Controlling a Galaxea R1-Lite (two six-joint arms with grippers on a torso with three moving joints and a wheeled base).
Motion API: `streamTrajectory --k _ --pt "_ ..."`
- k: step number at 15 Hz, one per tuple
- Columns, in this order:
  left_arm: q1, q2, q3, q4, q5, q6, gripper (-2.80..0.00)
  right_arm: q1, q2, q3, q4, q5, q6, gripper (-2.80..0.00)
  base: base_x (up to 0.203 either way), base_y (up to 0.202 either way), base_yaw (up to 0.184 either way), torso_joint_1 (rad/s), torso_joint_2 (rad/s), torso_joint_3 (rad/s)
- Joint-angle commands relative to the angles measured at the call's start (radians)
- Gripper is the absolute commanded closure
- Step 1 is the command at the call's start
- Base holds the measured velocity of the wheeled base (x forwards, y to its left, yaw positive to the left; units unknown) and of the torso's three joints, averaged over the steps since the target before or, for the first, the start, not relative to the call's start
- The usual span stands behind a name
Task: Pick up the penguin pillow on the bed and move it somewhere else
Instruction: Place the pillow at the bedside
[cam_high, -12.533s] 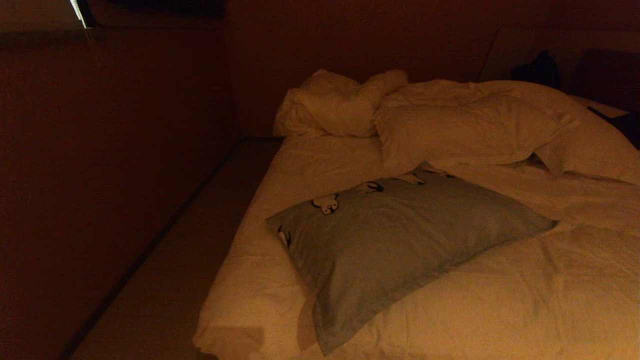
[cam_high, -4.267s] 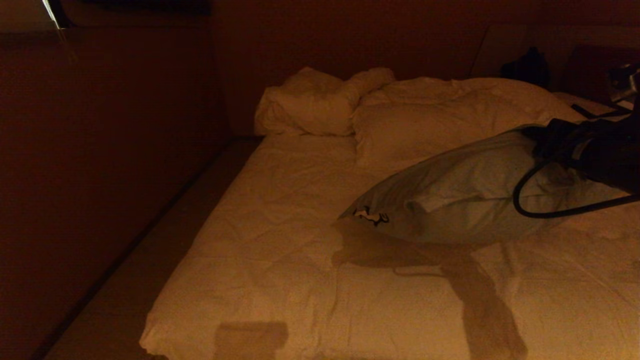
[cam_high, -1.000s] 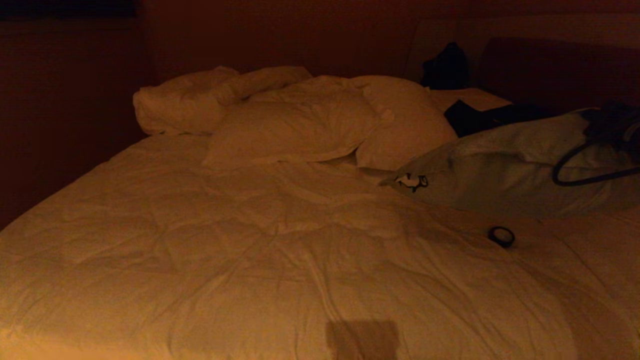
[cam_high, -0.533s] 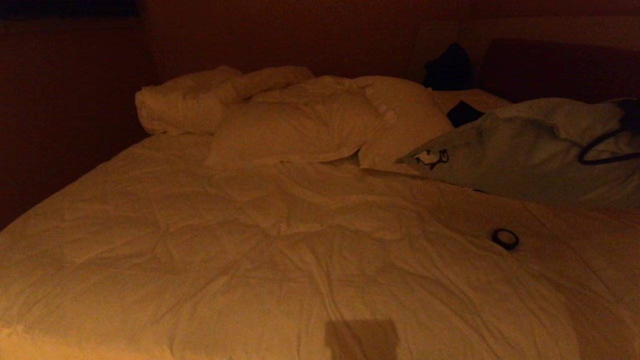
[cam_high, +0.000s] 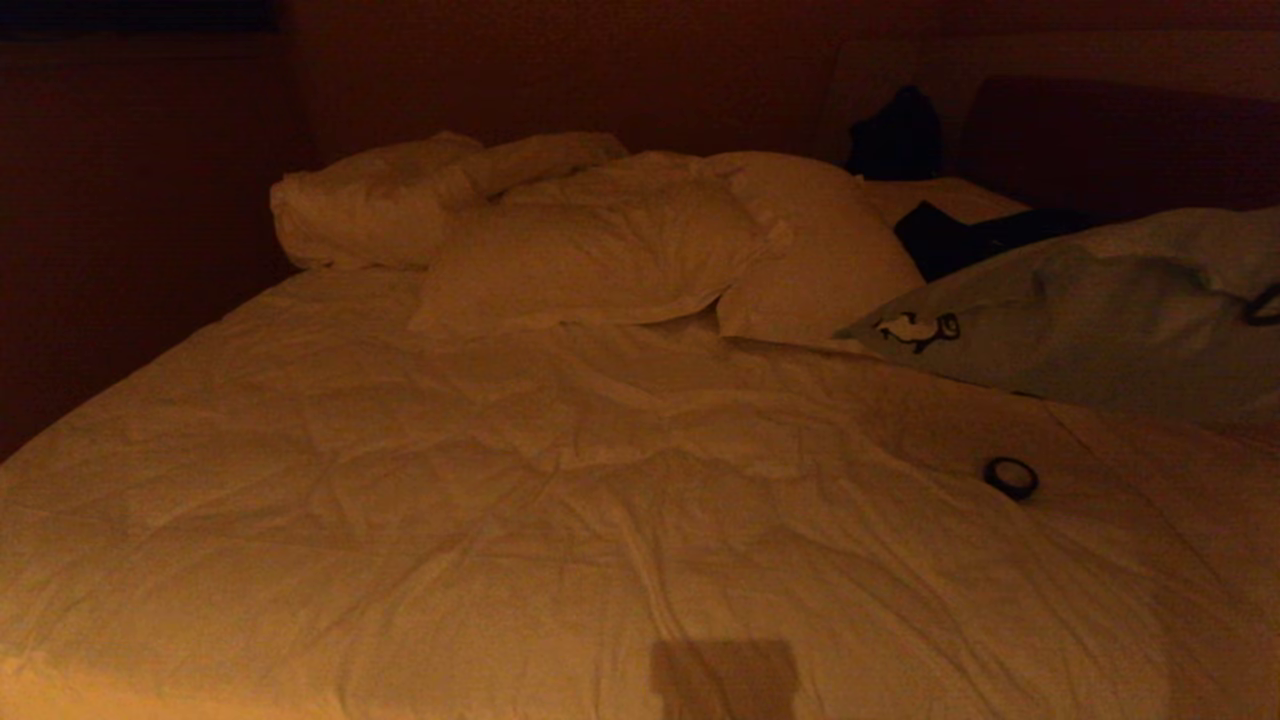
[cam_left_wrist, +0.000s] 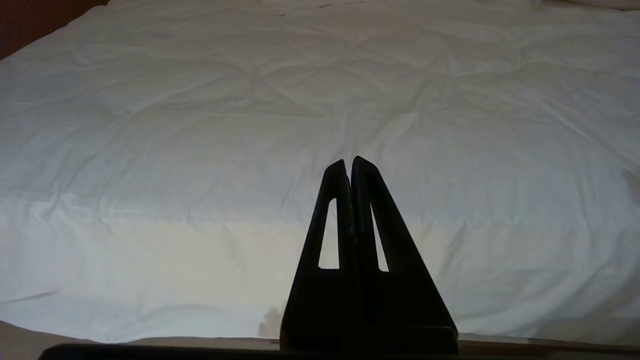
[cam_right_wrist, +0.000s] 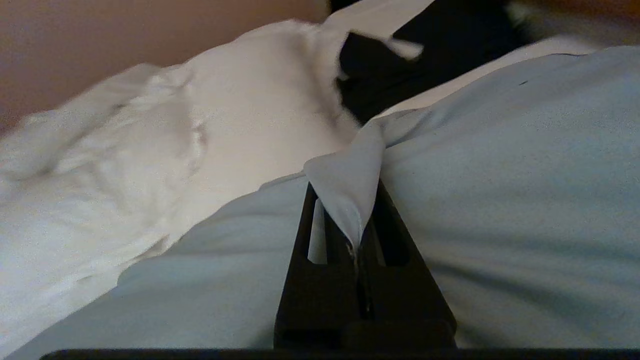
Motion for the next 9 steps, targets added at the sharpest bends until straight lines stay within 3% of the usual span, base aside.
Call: streamTrajectory --k 1,3,9 --pt "0.000 0.001 0.003 0.000 0.001 0.000 0.00 -0.016 0.051 -0.038 0.017 0.254 0.053 0.00 0.000 0.000 0.000 0.000 0.00 0.000" --pt "0.000 0.001 0.003 0.000 0.001 0.000 0.00 -0.017 0.097 -0.078 0.017 0.277 0.052 0.00 0.000 0.000 0.000 0.000 0.00 0.000" --pt "0.002 0.001 0.003 0.000 0.001 0.000 0.00 -0.022 0.236 -0.176 0.006 0.465 -0.008 0.00 0.000 0.000 0.000 0.000 0.00 0.000"
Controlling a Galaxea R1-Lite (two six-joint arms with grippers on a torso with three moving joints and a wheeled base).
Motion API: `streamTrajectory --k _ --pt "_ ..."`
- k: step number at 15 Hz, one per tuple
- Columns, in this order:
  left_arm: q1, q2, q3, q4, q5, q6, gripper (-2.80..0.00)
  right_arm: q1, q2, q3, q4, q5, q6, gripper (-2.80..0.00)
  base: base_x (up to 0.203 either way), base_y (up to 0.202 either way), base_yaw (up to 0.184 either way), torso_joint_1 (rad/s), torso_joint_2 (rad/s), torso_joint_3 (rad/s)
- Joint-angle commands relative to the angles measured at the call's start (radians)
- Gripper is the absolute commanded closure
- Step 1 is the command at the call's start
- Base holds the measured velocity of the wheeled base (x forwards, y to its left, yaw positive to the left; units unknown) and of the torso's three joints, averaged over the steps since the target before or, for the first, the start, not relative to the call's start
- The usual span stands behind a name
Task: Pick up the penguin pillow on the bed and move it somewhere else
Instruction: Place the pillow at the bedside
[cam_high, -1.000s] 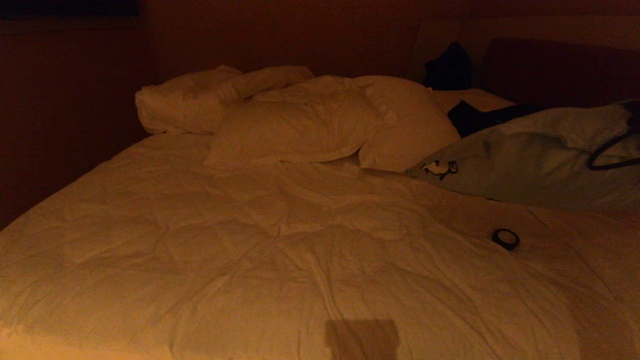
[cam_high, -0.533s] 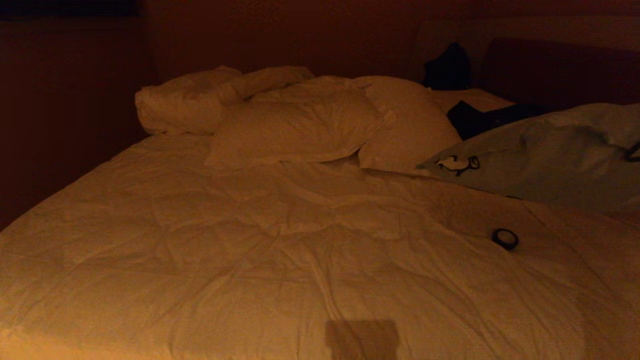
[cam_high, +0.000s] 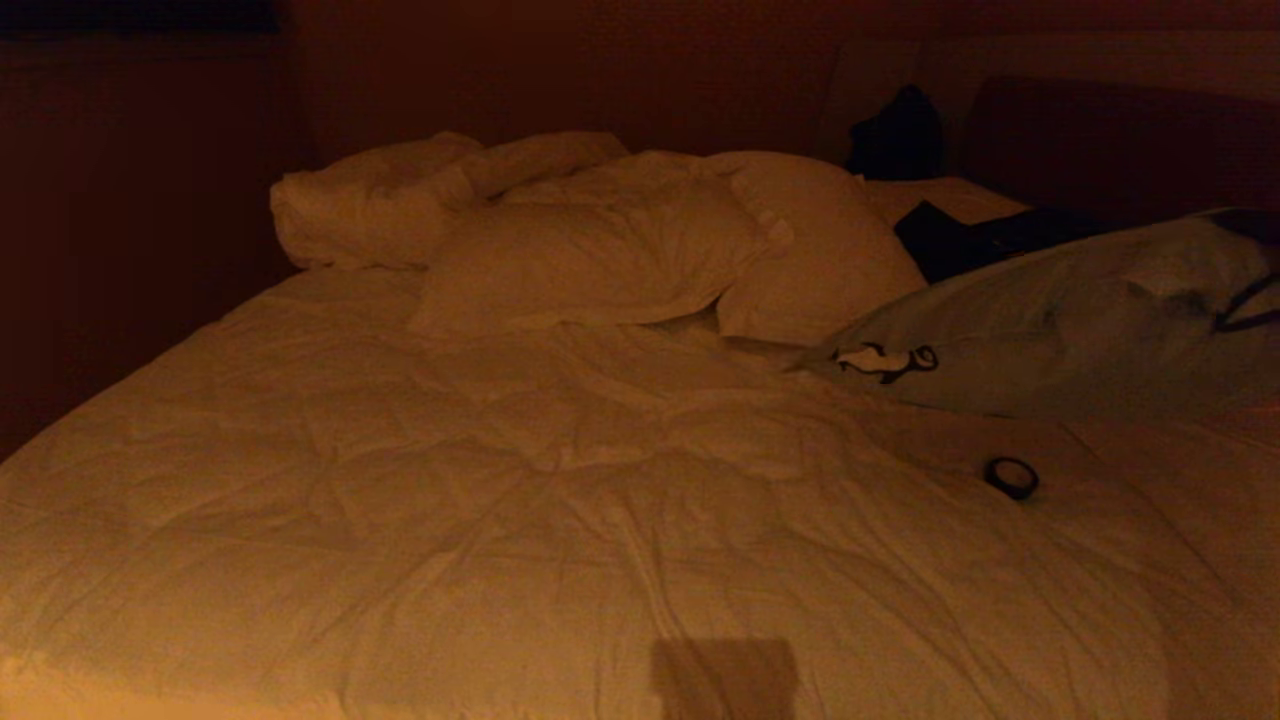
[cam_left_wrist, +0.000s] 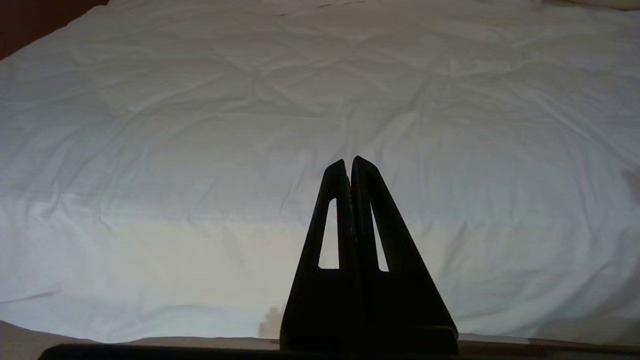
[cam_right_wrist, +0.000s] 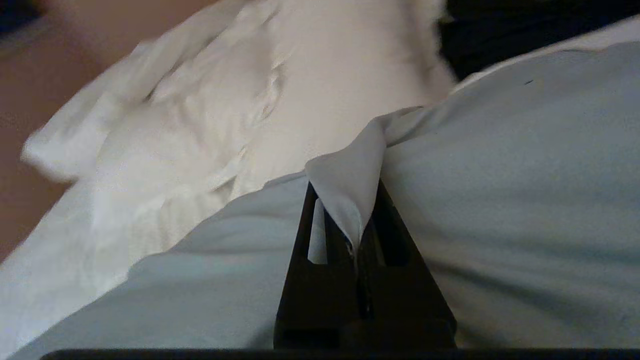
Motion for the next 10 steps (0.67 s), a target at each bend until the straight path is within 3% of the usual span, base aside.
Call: streamTrajectory --k 1,7,10 --pt "0.000 0.001 0.003 0.000 0.000 0.000 0.00 -0.002 0.072 -0.016 -0.003 0.149 -0.054 0.00 0.000 0.000 0.000 0.000 0.00 0.000" --pt "0.001 0.001 0.003 0.000 0.000 0.000 0.00 0.028 0.163 -0.012 0.007 0.154 -0.177 0.00 0.000 0.000 0.000 0.000 0.00 0.000" --pt "0.000 0.001 0.003 0.000 0.000 0.000 0.00 0.052 0.259 -0.009 0.008 0.099 -0.336 0.00 0.000 0.000 0.000 0.000 0.00 0.000"
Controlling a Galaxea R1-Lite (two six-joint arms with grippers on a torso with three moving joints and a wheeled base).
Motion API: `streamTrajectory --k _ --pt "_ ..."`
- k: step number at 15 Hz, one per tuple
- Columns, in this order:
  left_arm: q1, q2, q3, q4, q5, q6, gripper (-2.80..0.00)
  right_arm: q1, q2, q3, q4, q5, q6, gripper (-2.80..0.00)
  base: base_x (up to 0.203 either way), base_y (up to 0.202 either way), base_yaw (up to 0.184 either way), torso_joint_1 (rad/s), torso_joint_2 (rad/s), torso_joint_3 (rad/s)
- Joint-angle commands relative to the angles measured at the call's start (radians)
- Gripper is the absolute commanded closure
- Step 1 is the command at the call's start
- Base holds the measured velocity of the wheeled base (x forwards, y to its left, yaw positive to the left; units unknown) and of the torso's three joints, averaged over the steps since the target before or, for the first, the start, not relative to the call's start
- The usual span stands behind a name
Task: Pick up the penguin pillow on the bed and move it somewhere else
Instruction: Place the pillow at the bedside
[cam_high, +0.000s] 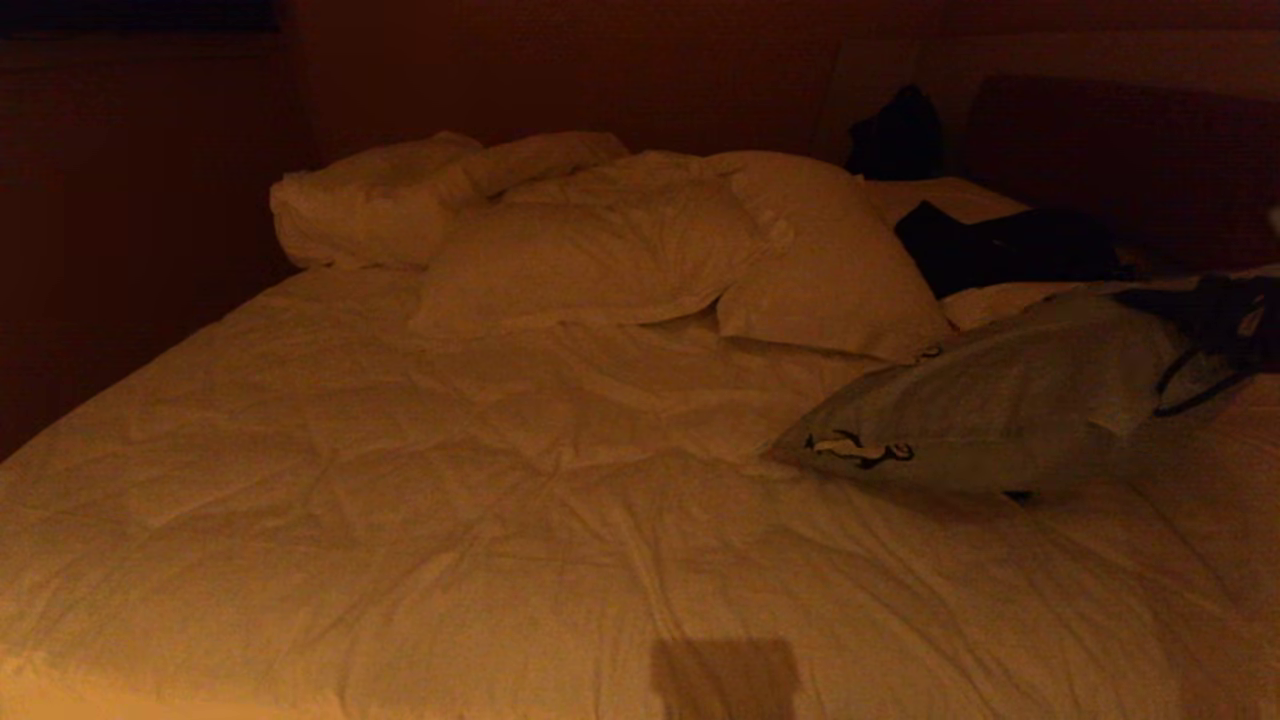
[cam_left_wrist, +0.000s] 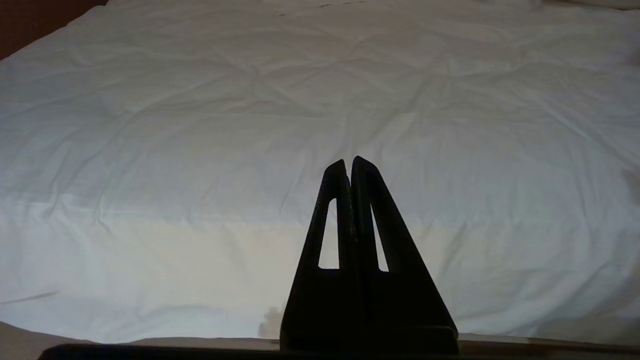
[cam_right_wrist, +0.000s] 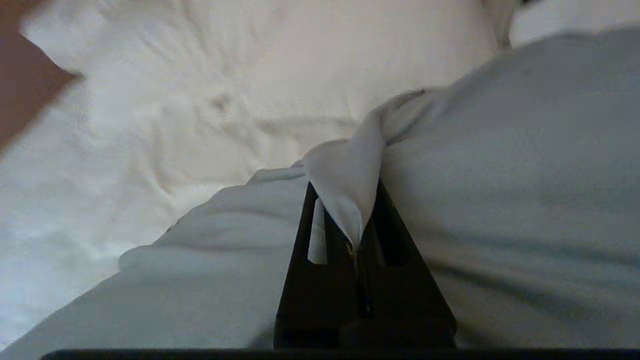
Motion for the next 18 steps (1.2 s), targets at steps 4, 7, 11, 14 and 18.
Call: streamTrajectory --k 4,7,11,14,18 --pt "0.000 0.001 0.003 0.000 0.000 0.000 0.00 0.052 0.071 0.001 -0.004 -0.206 -0.153 -2.80 0.000 0.000 0.000 0.000 0.00 0.000" --pt "0.000 0.001 0.003 0.000 0.000 0.000 0.00 0.060 0.005 0.001 0.001 -0.301 -0.150 -2.80 0.000 0.000 0.000 0.000 0.00 0.000" --pt "0.000 0.001 0.003 0.000 0.000 0.000 0.00 0.060 -0.231 0.029 0.099 -0.326 -0.136 -2.80 0.000 0.000 0.000 0.000 0.00 0.000" --pt "0.001 0.001 0.003 0.000 0.000 0.000 0.00 0.060 -0.393 0.042 0.295 -0.332 -0.140 -2.80 0.000 0.000 0.000 0.000 0.00 0.000" --pt "0.000 0.001 0.003 0.000 0.000 0.000 0.00 0.110 -0.374 -0.085 0.586 -0.459 -0.167 -2.80 0.000 0.000 0.000 0.000 0.00 0.000"
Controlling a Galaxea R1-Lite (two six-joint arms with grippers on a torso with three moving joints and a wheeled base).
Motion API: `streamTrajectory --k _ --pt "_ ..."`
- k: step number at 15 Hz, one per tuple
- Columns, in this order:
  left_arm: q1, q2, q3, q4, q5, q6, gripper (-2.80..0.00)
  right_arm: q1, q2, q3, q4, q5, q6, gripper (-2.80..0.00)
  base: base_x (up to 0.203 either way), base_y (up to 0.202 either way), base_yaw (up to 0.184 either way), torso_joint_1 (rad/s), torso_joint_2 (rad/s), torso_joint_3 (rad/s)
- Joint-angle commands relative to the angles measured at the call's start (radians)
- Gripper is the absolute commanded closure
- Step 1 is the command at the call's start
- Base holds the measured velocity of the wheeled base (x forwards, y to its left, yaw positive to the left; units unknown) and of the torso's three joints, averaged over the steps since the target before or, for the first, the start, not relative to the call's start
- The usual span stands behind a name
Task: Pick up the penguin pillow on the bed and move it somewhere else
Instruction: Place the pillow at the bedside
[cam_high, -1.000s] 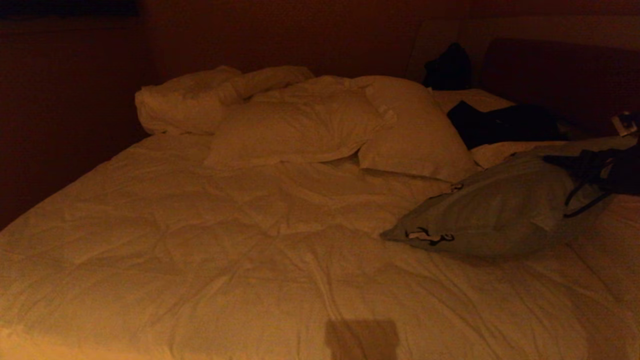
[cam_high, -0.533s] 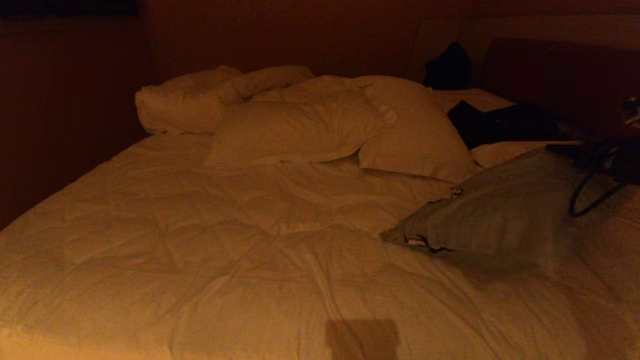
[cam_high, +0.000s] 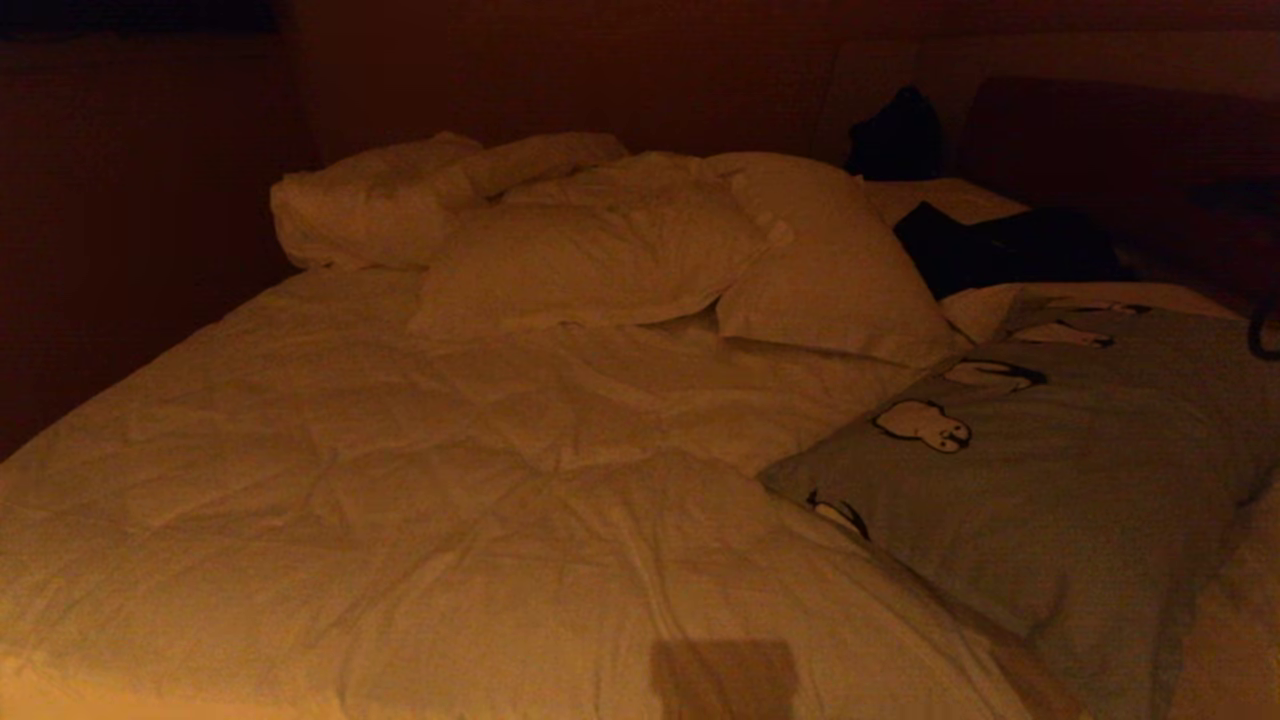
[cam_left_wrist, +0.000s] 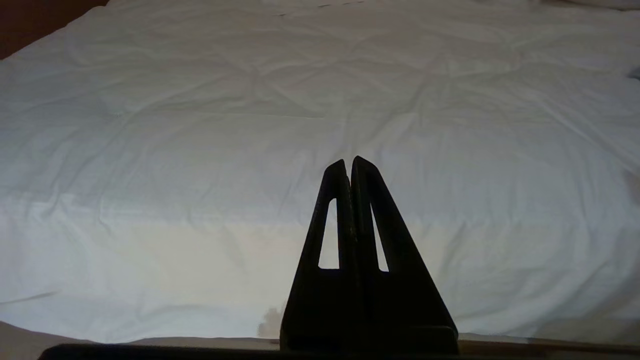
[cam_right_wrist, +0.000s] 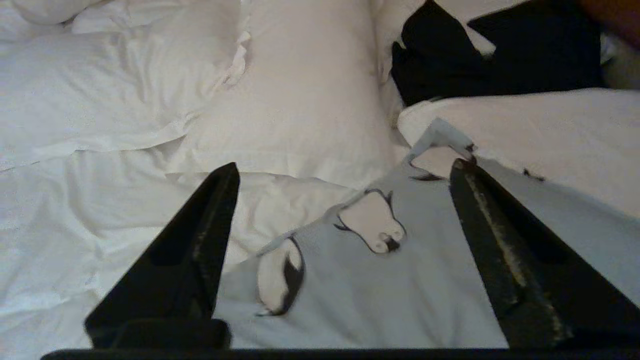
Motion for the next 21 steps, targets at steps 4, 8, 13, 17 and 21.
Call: streamTrajectory --k 4,8,13,17,21 --pt "0.000 0.001 0.003 0.000 0.000 0.000 0.00 0.053 0.037 -0.176 0.512 -0.250 0.143 0.00 0.000 0.000 0.000 0.000 0.00 0.000" --pt "0.001 0.001 0.003 0.000 0.000 0.000 0.00 0.065 -0.018 -0.182 0.730 -0.243 0.233 0.00 0.000 0.000 0.000 0.000 0.00 0.000" --pt "0.000 0.001 0.003 0.000 0.000 0.000 0.00 -0.031 -0.083 0.083 0.823 -0.044 0.313 0.00 0.000 0.000 0.000 0.000 0.00 0.000" --pt "0.000 0.001 0.003 0.000 0.000 0.000 0.00 -0.171 -0.117 0.383 0.633 0.118 0.250 0.00 0.000 0.000 0.000 0.000 0.00 0.000" --pt "0.001 0.001 0.003 0.000 0.000 0.000 0.00 -0.249 -0.186 0.566 0.450 0.172 0.204 -2.80 0.000 0.000 0.000 0.000 0.00 0.000"
